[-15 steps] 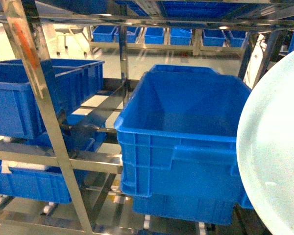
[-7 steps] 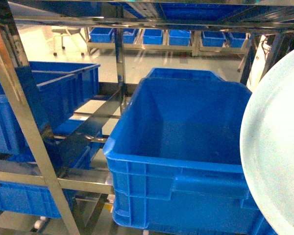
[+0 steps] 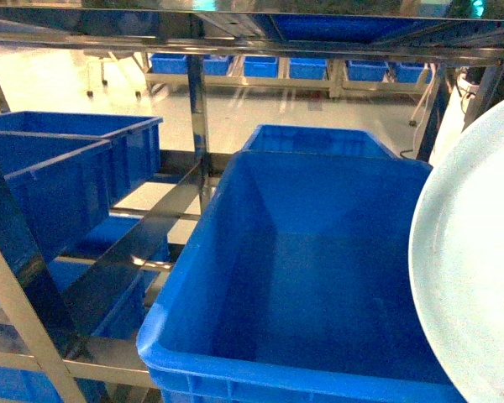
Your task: Place blue tray on left shelf second layer neatly
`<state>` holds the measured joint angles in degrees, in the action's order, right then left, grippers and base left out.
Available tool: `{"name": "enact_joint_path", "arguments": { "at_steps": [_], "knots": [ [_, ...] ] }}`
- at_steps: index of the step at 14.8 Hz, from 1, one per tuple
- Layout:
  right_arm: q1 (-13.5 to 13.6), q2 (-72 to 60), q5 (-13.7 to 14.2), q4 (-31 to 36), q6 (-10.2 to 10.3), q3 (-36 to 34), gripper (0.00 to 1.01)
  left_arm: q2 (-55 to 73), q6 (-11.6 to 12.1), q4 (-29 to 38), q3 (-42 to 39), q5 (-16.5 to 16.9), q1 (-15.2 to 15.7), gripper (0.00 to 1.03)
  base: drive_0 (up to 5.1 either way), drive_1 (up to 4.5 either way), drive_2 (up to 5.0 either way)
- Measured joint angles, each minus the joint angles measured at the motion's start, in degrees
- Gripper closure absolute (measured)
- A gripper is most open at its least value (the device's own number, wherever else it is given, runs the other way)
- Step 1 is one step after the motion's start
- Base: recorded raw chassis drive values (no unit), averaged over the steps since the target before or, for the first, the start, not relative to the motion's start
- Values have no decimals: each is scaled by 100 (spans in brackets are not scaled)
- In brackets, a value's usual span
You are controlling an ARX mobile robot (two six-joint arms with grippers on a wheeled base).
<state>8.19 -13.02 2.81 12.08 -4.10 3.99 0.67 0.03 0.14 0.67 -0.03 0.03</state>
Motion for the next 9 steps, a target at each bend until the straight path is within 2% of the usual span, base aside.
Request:
{"name": "enact_joint_path", "arguments": {
  "at_steps": [9],
  "knots": [
    [0,26,0,13,0,0,99,0,0,-46,0,2,0,5,0,0,0]
  ]
}}
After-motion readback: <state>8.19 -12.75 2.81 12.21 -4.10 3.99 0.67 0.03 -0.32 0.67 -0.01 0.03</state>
